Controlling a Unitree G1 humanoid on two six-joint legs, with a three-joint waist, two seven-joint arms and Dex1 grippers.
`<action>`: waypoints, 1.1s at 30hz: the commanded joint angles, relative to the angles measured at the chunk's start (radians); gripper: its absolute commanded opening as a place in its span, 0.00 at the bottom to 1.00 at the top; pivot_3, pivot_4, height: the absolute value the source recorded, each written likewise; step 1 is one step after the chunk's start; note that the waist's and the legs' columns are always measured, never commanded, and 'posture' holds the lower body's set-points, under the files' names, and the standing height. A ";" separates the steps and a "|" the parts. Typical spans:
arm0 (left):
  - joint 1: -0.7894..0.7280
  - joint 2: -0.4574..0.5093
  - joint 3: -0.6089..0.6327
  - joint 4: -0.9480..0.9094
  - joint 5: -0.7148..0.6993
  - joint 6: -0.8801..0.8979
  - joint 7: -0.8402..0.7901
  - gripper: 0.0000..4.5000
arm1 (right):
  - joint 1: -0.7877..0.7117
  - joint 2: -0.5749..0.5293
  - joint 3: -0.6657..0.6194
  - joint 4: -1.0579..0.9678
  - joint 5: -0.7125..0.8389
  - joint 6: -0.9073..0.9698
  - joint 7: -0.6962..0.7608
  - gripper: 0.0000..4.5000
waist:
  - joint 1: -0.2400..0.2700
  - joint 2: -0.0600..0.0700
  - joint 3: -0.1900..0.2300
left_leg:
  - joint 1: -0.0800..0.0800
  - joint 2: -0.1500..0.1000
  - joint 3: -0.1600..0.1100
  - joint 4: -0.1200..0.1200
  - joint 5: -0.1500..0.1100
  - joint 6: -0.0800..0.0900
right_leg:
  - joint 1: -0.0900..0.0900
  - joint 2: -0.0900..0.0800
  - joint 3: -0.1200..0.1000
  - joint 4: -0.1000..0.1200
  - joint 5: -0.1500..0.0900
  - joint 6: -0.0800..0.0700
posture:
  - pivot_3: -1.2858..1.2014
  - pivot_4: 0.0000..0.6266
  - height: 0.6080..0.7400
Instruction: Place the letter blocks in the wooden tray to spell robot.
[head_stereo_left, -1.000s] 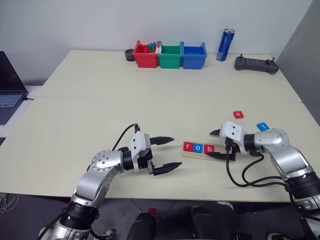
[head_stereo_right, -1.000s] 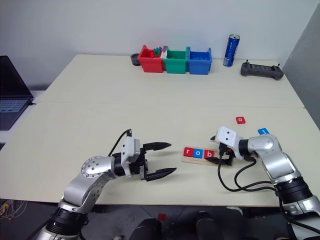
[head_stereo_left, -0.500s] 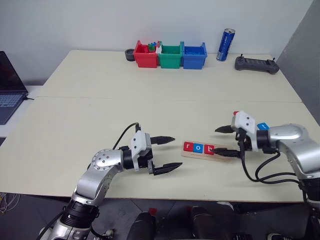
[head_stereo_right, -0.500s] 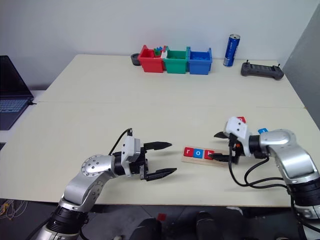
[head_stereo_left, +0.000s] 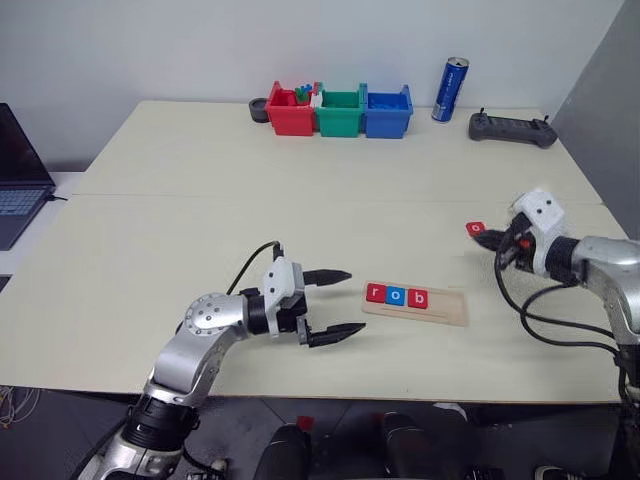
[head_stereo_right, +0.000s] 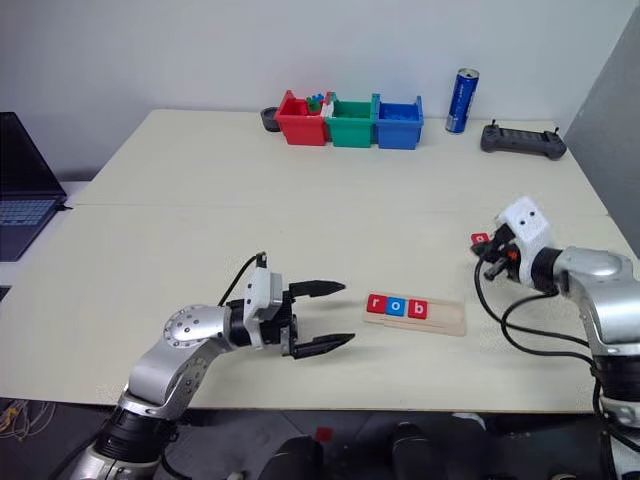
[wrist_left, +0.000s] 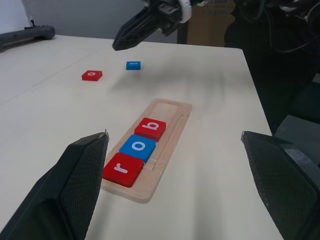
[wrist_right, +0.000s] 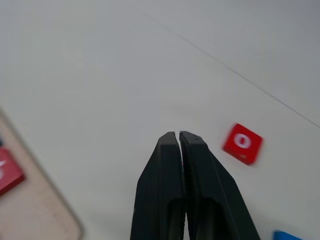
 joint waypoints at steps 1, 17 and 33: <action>-0.021 0.001 -0.007 -0.024 -0.006 -0.001 -0.013 1.00 | -0.039 0.010 -0.025 0.045 -0.025 -0.015 -0.065 0.24 | 0.001 0.000 0.000 | 0.000 0.000 0.000 0.000 0.000 0.000 | 0.000 0.000 0.000 0.000 0.000 0.000 | 0.52 0.24 1.00; 0.003 0.014 0.011 -0.064 -0.013 0.022 0.001 1.00 | -0.193 0.257 -0.028 0.417 -0.108 -0.121 -0.389 0.99 | -0.007 0.000 0.000 | 0.000 0.000 0.000 -0.001 0.000 0.000 | -0.001 0.000 0.000 0.001 0.000 0.000 | 0.52 0.24 1.00; 0.020 0.026 0.013 -0.057 -0.008 -0.002 0.000 1.00 | -0.300 0.339 -0.115 0.630 -0.064 -0.116 -0.479 0.91 | -0.008 0.001 0.000 | 0.000 0.000 0.000 -0.001 0.000 0.000 | -0.001 0.000 0.000 0.001 0.000 0.000 | 0.52 0.24 1.00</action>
